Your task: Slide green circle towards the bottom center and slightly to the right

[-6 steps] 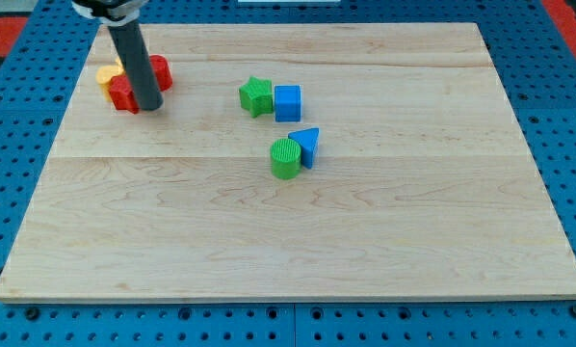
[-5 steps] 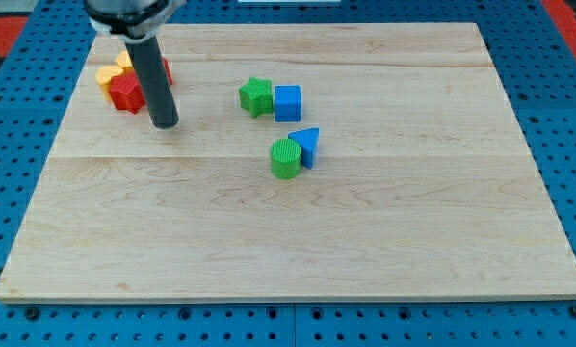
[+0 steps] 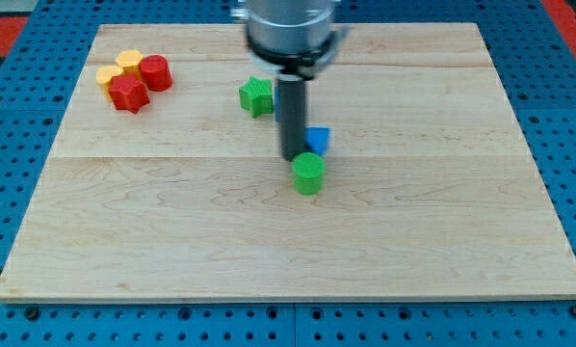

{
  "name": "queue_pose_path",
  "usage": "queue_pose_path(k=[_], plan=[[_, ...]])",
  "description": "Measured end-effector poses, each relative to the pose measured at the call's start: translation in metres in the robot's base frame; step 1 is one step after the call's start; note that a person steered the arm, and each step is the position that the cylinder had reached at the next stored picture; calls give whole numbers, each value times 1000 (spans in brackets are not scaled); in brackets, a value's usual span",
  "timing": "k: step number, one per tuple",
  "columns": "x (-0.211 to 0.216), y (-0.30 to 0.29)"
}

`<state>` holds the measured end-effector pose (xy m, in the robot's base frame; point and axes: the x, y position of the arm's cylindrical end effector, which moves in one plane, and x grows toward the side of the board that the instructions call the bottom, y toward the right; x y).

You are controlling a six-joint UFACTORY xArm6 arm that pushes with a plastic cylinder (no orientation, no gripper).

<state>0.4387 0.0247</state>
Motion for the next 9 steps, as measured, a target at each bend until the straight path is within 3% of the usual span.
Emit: queue_pose_path(k=[1,2,4,6,7,9], plan=[[9,19],[51,15],[82,0],[99,-79],[128,-69],[91,16]])
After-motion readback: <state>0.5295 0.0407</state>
